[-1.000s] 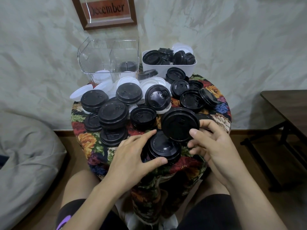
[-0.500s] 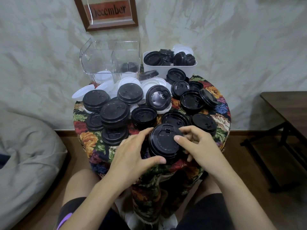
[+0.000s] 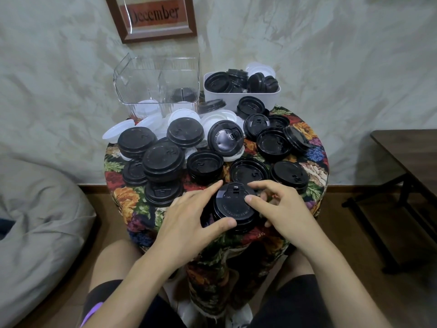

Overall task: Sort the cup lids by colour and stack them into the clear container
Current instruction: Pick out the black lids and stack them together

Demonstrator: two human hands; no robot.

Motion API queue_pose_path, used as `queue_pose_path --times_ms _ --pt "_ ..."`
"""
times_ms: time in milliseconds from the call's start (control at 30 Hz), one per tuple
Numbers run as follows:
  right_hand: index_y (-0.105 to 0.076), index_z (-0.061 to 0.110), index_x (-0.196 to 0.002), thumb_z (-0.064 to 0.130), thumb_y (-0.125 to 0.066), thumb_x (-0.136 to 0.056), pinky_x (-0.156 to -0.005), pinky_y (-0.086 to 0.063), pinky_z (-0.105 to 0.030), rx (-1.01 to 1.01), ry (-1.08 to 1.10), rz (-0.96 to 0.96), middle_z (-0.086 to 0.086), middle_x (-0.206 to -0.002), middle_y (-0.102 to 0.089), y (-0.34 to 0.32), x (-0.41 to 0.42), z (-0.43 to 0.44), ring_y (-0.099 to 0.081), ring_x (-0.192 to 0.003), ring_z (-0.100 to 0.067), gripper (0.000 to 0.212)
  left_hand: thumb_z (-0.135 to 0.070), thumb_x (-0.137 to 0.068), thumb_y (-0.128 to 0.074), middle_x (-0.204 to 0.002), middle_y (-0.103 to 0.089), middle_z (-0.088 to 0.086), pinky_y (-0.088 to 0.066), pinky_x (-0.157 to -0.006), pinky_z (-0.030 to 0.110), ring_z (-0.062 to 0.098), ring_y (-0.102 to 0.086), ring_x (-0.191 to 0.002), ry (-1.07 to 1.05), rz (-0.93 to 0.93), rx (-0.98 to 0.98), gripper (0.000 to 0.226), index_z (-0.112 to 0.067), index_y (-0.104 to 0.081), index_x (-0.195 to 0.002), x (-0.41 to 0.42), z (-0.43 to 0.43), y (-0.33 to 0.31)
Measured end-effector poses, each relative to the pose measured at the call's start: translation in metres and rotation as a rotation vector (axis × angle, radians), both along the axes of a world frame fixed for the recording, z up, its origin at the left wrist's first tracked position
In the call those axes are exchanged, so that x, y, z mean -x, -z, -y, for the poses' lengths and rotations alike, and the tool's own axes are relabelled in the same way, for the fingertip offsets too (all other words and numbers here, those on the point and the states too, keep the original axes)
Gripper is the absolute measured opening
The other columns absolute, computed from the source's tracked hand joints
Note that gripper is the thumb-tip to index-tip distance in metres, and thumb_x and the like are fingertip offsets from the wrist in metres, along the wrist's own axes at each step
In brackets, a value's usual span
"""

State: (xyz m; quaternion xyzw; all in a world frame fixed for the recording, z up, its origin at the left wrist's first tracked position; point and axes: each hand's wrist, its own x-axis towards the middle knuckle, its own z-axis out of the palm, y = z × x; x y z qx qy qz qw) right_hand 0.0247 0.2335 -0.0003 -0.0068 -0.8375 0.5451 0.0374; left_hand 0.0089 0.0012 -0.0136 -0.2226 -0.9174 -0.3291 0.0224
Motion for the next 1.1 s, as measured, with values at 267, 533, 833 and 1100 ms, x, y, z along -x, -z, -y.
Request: queue_pose_path --times_ms 267,533,833,1100 --pt "-0.073 0.032 -0.122 0.037 -0.074 -0.092 -0.053 -0.055 -0.028 -0.027 0.004 0.004 0.006 -0.080 -0.057 0.003 -0.001 0.000 -0.056 -0.061 -0.006 0.030 -0.091 -0.075 -0.045 -0.143 -0.049 -0.030 -0.032 -0.115 0.035 -0.004 -0.039 -0.135 0.017 0.003 0.003 0.092 -0.048 -0.033 -0.156 0.003 0.000 0.003" --pt "-0.074 0.030 -0.122 0.037 -0.070 -0.096 -0.053 -0.055 -0.028 -0.036 -0.017 0.023 0.003 -0.078 -0.065 -0.002 0.002 -0.004 -0.063 -0.059 -0.012 0.028 -0.093 -0.077 -0.042 -0.144 -0.049 -0.028 -0.032 -0.116 0.034 -0.004 -0.039 -0.135 0.016 -0.033 0.042 0.093 -0.044 -0.033 -0.156 0.003 0.000 0.005" --pt "-0.068 0.038 -0.127 0.031 -0.058 -0.103 -0.069 -0.057 -0.037 -0.541 0.096 -0.059 0.011 -0.060 -0.061 -0.003 0.016 -0.003 -0.060 -0.059 -0.006 0.027 -0.092 -0.075 -0.047 -0.132 -0.048 -0.033 -0.037 -0.111 0.034 -0.008 -0.042 -0.126 -0.029 -0.045 -0.014 0.090 -0.046 -0.041 -0.152 -0.001 -0.003 0.004" --pt "-0.072 0.033 -0.101 0.025 -0.062 -0.102 -0.055 -0.057 -0.040 -0.294 0.187 -0.169 0.007 -0.065 -0.067 -0.013 0.014 0.000 -0.064 -0.053 -0.009 0.013 -0.092 -0.077 -0.046 -0.130 -0.047 -0.034 -0.041 -0.108 0.036 -0.007 -0.044 -0.123 -0.050 -0.082 -0.027 0.089 -0.043 -0.044 -0.151 -0.003 -0.004 0.006"
